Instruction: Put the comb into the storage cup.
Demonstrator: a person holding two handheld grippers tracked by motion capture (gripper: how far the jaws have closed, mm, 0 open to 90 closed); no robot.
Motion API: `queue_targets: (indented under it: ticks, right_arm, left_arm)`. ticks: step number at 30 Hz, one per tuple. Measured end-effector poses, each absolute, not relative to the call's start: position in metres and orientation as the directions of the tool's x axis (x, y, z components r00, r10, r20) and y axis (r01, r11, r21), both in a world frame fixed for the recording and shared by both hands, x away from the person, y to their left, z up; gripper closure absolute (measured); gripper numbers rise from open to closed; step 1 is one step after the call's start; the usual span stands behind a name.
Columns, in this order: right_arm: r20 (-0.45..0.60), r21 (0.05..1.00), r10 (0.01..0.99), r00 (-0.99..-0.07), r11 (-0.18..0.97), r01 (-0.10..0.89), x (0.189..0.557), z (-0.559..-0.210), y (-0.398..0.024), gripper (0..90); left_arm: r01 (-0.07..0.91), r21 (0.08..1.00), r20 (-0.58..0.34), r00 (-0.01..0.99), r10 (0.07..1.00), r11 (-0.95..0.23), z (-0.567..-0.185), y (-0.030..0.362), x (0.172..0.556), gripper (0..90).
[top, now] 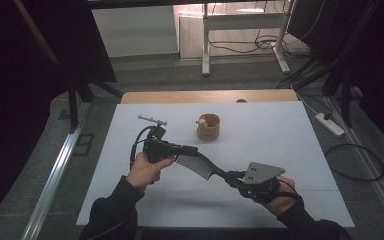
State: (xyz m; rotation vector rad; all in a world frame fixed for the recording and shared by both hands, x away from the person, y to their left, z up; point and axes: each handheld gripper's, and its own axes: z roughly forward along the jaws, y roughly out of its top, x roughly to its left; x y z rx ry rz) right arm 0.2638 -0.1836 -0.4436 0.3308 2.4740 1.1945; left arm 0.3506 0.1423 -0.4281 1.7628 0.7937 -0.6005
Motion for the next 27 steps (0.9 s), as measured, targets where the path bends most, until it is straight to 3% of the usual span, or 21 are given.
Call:
queue_targets:
  ticks: [18,27]
  right_arm:
    - [-0.246,0.782,0.372,-0.895,0.621,0.043,0.2659,-0.4463,-0.1813,71.1]
    - [-0.213,0.789,0.385,-0.898,0.610,0.074,0.2690,-0.4459,-0.1824,58.7]
  left_arm:
    - [0.781,0.598,-0.754,0.624,0.204,-0.179,-0.4323,0.1440,0.3531,83.6]
    - [0.770,0.615,-0.732,0.638,0.239,-0.171,-0.4306,0.1479,0.3541,83.6]
